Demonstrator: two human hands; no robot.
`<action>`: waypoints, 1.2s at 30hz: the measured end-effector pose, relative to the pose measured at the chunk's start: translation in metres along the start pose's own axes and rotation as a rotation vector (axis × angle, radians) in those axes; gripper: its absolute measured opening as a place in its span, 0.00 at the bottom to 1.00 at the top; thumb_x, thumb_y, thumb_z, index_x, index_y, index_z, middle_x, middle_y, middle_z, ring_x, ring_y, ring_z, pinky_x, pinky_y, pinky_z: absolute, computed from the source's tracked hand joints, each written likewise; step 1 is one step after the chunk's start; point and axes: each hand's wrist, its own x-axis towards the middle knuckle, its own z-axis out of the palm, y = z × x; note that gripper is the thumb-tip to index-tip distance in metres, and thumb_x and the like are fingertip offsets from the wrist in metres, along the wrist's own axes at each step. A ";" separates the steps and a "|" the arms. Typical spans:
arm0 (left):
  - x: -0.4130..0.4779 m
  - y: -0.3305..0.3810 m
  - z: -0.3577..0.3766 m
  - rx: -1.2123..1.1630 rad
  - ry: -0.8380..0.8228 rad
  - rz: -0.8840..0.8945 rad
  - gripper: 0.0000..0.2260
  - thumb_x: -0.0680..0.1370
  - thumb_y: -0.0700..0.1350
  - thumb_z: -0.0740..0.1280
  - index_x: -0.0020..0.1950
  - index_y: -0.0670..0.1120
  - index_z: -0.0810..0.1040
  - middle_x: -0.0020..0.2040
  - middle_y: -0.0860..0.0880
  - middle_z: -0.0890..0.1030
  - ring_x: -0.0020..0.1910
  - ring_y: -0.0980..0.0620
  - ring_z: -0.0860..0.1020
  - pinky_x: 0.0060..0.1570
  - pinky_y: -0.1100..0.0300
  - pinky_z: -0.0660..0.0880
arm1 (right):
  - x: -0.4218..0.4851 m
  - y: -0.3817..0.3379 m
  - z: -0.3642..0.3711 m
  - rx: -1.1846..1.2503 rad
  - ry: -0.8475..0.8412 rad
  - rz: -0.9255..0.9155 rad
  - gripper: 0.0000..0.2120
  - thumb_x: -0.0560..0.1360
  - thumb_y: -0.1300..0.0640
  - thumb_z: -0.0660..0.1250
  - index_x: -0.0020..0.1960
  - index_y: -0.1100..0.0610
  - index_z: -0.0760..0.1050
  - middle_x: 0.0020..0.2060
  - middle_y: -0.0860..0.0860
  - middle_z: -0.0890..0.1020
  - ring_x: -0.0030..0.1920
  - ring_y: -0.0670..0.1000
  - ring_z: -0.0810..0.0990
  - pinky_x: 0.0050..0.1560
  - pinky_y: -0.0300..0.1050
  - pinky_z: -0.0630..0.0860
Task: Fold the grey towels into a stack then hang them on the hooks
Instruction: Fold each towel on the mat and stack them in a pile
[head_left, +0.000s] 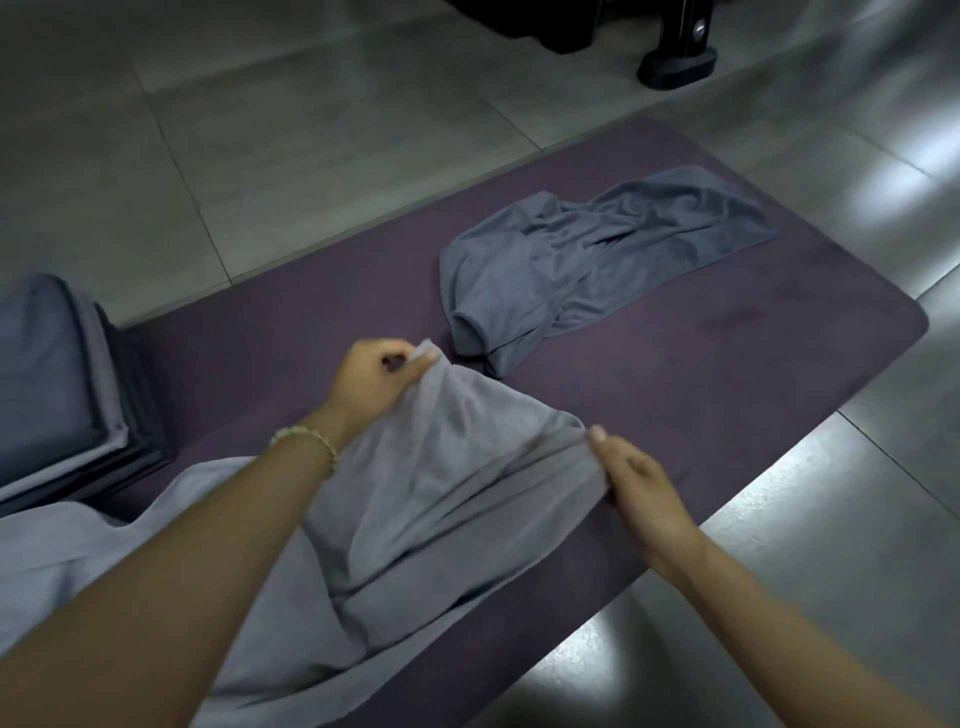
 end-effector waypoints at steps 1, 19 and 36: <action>0.008 0.008 -0.012 -0.024 0.030 -0.026 0.13 0.76 0.47 0.69 0.34 0.45 0.78 0.23 0.59 0.71 0.25 0.64 0.66 0.29 0.72 0.64 | -0.001 -0.002 -0.010 0.129 -0.018 0.080 0.21 0.79 0.46 0.59 0.49 0.66 0.77 0.43 0.52 0.83 0.46 0.50 0.81 0.50 0.43 0.78; 0.092 0.103 0.034 -0.066 -0.063 -0.025 0.35 0.79 0.50 0.64 0.78 0.46 0.48 0.78 0.45 0.53 0.75 0.51 0.56 0.72 0.62 0.53 | 0.009 0.017 -0.077 0.150 0.435 0.223 0.13 0.80 0.52 0.59 0.42 0.58 0.72 0.35 0.52 0.77 0.38 0.49 0.77 0.34 0.36 0.78; -0.095 -0.021 0.018 0.435 -0.346 -0.139 0.36 0.76 0.68 0.52 0.77 0.47 0.57 0.75 0.50 0.62 0.73 0.51 0.61 0.71 0.64 0.54 | 0.024 0.012 -0.024 -0.834 0.320 -0.224 0.18 0.75 0.60 0.66 0.64 0.62 0.71 0.65 0.58 0.71 0.63 0.59 0.72 0.65 0.52 0.68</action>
